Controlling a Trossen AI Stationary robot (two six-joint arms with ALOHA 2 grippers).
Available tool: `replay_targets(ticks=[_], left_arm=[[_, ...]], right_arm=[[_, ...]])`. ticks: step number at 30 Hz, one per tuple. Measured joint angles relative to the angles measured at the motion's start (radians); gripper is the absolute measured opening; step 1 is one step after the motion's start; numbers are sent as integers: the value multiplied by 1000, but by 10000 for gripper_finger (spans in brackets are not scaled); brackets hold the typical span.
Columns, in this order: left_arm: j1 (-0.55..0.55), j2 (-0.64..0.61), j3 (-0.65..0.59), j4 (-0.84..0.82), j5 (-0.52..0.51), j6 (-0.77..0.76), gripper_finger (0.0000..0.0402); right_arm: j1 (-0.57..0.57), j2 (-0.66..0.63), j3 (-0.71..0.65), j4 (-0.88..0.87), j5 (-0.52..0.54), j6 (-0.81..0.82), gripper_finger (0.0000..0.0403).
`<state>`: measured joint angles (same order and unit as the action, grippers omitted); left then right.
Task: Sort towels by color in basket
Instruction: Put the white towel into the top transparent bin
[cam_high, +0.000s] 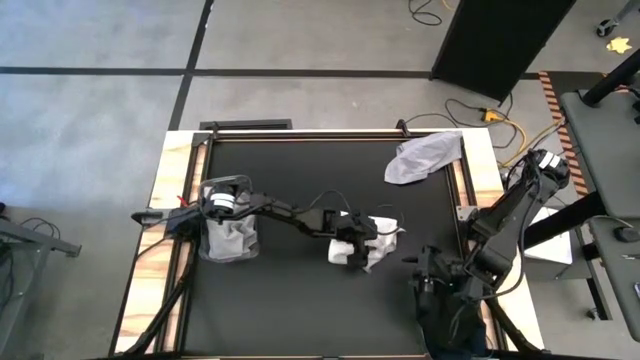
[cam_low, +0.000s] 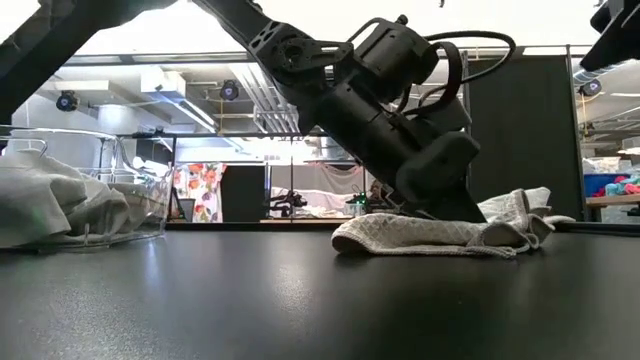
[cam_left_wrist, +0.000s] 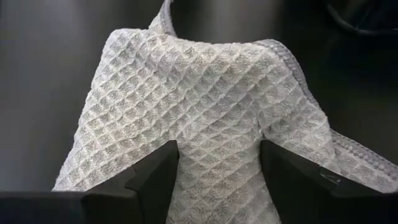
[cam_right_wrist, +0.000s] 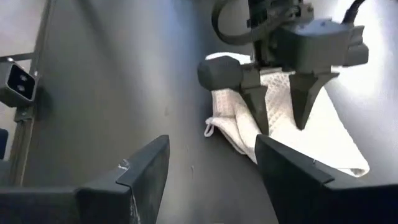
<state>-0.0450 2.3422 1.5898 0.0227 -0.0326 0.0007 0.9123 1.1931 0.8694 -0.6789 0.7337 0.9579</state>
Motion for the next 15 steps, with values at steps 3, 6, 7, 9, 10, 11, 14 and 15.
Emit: replay_targets(ticks=[3, 6, 7, 9, 10, 11, 14, 15], left_arm=[[0, 7, 0, -29, -6, -9, 196], [0, 9, 0, -67, -35, -18, 143], [0, 9, 0, -77, -40, -18, 118], [1, 9, 0, -85, -60, -18, 63], [1, 6, -1, -89, -65, -18, 37], [2, 3, -2, -95, -73, -18, 23], [4, -23, -3, -140, -102, -18, 24], [3, -39, -5, -162, -119, -15, 25]], right_arm=[[0, 0, -14, -1, 0, 9, 234], [0, 1, -17, 1, 0, 9, 238], [0, 1, -17, 3, 0, 9, 240], [0, 1, -17, 2, 0, 9, 242], [0, 1, -17, 3, 0, 8, 242], [0, 1, -17, 3, 0, 7, 242], [0, 1, -17, 3, 0, 5, 238], [0, 1, -17, 3, 0, 4, 236]])
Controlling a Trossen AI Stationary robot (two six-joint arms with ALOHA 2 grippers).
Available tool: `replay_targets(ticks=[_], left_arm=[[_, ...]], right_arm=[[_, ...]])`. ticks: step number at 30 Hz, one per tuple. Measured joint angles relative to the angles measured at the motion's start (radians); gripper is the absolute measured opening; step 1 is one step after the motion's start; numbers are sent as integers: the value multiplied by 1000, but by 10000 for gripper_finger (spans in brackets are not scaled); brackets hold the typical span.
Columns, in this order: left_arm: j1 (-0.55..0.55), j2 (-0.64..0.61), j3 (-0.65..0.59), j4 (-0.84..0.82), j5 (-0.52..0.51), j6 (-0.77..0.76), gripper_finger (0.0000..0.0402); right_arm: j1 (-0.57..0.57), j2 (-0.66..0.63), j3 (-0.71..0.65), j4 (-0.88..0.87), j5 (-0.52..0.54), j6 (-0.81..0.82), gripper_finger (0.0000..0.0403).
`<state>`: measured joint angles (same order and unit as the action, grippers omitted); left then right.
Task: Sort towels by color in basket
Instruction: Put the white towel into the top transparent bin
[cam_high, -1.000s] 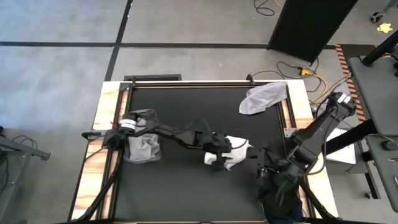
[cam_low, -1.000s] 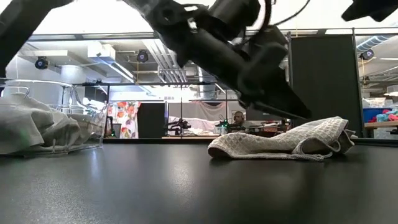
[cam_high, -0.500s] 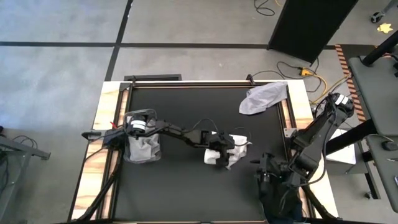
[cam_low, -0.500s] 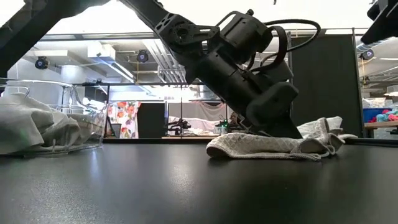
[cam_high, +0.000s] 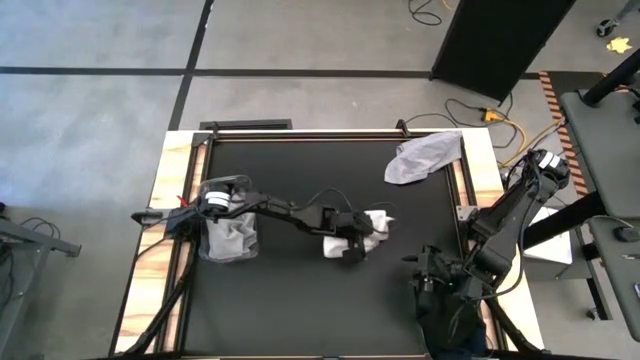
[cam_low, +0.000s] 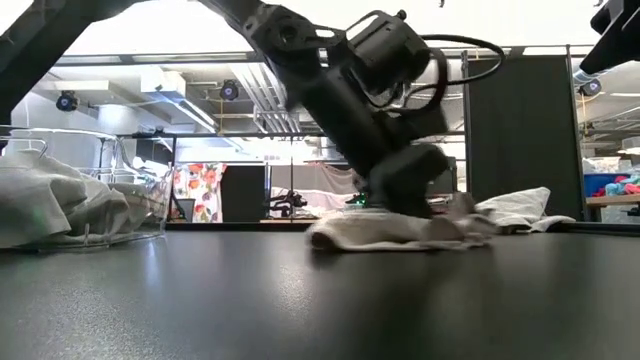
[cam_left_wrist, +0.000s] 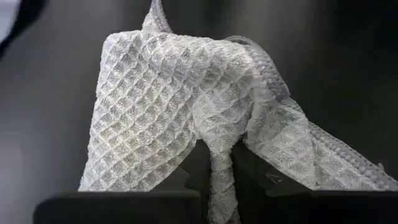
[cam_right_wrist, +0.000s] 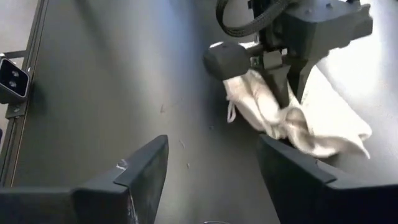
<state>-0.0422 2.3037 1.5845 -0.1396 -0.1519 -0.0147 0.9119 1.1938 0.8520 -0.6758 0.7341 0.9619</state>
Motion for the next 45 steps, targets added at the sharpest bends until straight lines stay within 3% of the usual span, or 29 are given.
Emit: replay_targets(ticks=[6, 12, 16, 18, 20, 24, 28, 37, 41, 45], left_arm=[[-57, -150, -13, -193, -168, 56, 16], [-161, -403, -48, -410, -526, -10, 16], [-227, -575, -118, -616, -809, -260, 16], [-259, -665, -158, -762, -943, -477, 16], [-285, -736, -207, -938, -1008, -740, 16], [-300, -867, -329, -1193, -1014, -1224, 20], [-280, -963, -481, -1275, -943, -1466, 23], [-214, -1104, -747, -1344, -645, -1700, 24], [-212, -1126, -837, -1272, -623, -1777, 25], [-203, -1126, -897, -1089, -591, -1735, 26]], right_arm=[[0, 0, 0, -1, 1, -4, 227], [0, -1, -3, -1, 3, -3, 230], [0, -1, -4, -1, 3, -12, 233], [0, -1, -5, 0, 3, -18, 232], [0, -1, -6, -1, 3, -20, 229], [0, -1, -6, -1, 3, -29, 223], [0, -1, -6, -1, 3, -30, 220], [0, -1, -6, 0, 0, -24, 219], [0, -1, -6, -1, 1, -34, 219], [0, -1, -8, -1, 1, -36, 219]])
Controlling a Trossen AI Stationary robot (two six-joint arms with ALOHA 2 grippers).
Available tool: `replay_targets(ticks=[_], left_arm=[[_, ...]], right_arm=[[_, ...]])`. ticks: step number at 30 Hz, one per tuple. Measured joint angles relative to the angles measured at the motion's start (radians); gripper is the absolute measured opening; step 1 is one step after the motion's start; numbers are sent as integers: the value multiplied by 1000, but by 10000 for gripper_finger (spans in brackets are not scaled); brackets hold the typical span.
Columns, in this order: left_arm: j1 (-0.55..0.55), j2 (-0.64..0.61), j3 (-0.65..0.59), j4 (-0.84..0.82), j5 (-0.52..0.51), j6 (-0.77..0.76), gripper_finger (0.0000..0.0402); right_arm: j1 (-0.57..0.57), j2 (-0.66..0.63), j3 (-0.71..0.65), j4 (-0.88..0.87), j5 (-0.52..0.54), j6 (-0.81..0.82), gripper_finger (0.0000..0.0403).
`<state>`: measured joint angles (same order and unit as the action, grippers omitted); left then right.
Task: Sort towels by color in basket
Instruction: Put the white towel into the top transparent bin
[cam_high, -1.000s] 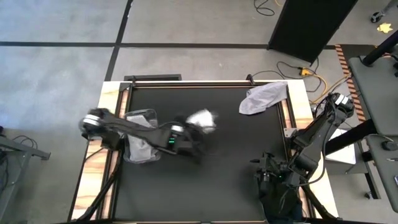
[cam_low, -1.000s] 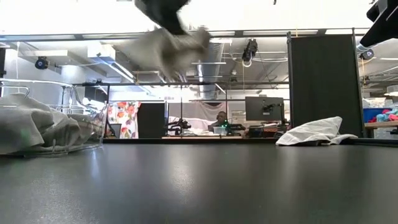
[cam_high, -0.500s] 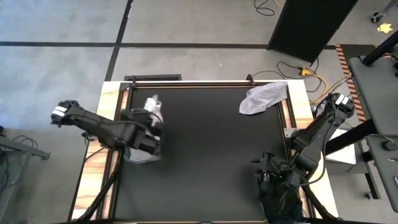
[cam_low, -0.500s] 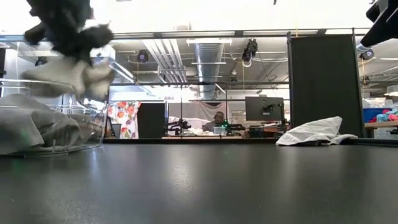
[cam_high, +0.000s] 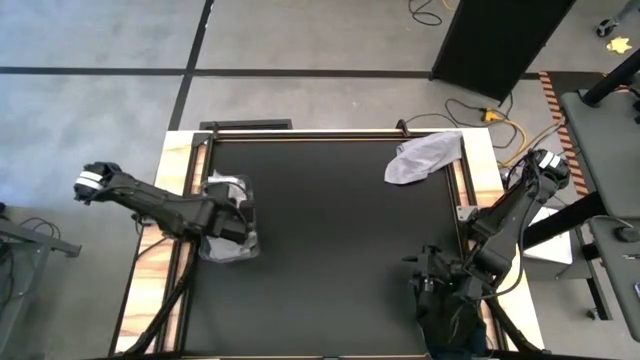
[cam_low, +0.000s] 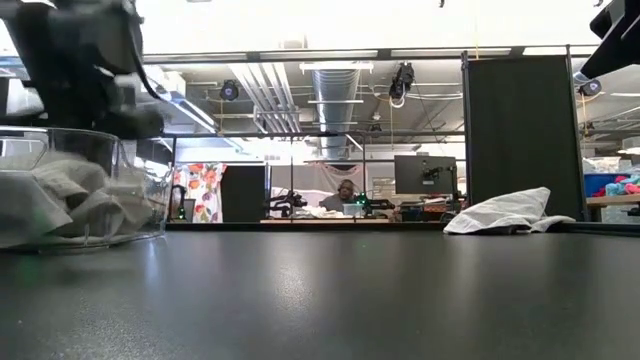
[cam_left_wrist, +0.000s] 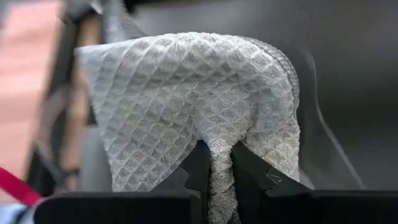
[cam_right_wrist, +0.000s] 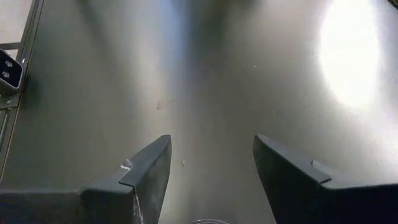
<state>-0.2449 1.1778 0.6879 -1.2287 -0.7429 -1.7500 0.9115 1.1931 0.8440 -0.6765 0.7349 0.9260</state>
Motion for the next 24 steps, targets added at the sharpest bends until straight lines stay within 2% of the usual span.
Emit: replay_targets(ticks=[4, 7, 13, 20, 24], left_arm=[[53, 28, -44, 132, 181, 114, 26], [124, 46, -66, 161, 267, 211, 27], [296, 63, -60, 222, 432, 527, 27], [442, 63, -68, 242, 537, 800, 27], [489, 61, -86, 277, 561, 864, 28]], right_arm=[[0, 0, -3, 0, 0, 33, 219], [0, 0, -5, 0, 0, 43, 219], [0, 0, -7, 1, -1, 61, 219], [0, 0, -23, 0, -29, 112, 219], [-2, 0, -28, -11, 6, 105, 223]])
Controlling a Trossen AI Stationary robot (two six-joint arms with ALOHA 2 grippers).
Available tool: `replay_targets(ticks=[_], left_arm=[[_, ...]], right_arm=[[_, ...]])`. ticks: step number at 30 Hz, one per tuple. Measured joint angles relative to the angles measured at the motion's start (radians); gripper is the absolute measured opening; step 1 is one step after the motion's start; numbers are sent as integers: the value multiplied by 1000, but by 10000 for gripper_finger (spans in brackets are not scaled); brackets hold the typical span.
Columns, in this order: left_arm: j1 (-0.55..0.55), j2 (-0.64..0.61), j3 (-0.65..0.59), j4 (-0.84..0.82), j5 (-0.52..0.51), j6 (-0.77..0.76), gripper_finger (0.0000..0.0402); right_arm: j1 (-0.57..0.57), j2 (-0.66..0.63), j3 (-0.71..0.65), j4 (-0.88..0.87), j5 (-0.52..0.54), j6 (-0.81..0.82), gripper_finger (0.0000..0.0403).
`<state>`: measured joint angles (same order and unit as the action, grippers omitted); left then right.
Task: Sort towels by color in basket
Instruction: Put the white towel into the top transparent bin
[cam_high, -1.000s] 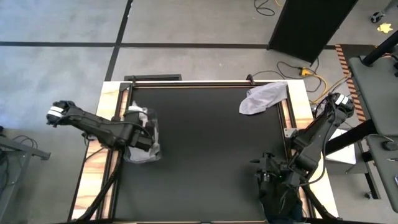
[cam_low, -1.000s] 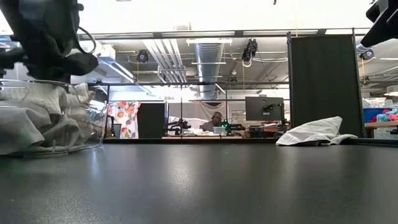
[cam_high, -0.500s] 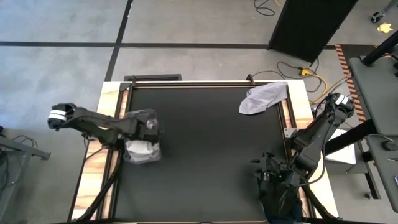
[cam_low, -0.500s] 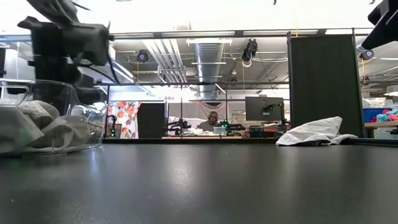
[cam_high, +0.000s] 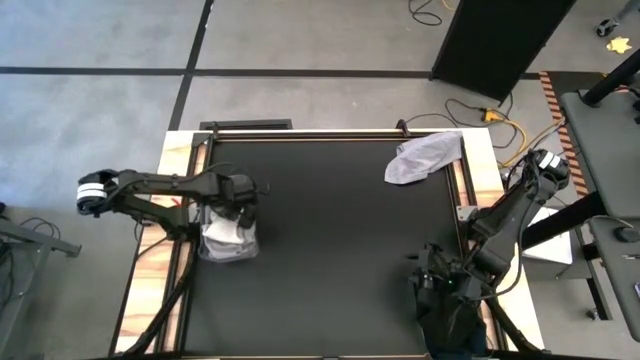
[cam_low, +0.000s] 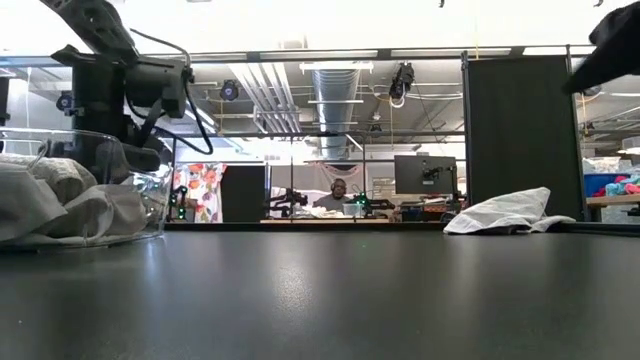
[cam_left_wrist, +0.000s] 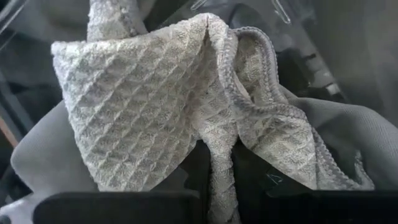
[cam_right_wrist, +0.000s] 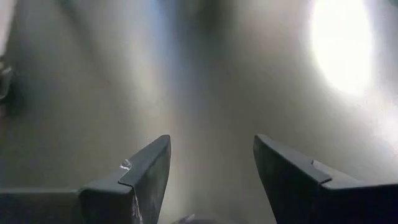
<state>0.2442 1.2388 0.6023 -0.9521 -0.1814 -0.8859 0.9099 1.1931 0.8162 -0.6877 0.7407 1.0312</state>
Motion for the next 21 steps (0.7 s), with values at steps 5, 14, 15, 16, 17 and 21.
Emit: replay_targets(ticks=[5, 14, 15, 16, 17, 21], left_arm=[[9, 2, 11, 11, -18, 50, 48], [9, 0, 24, -7, -25, 64, 176], [9, -1, 24, -11, -25, 64, 190], [9, -3, 24, -15, -23, 64, 203], [9, -6, 24, -19, -21, 64, 216], [7, -22, 24, -31, 8, 81, 257]], right_arm=[[-78, -7, 9, -176, 141, 147, 234], [-464, -13, 10, -496, 119, 263, 230], [-517, -13, 7, -490, 120, 251, 226], [-565, -12, 2, -483, 119, 235, 222], [-618, -9, -3, -474, 119, 228, 217], [-776, 4, -26, -402, 116, 214, 201]])
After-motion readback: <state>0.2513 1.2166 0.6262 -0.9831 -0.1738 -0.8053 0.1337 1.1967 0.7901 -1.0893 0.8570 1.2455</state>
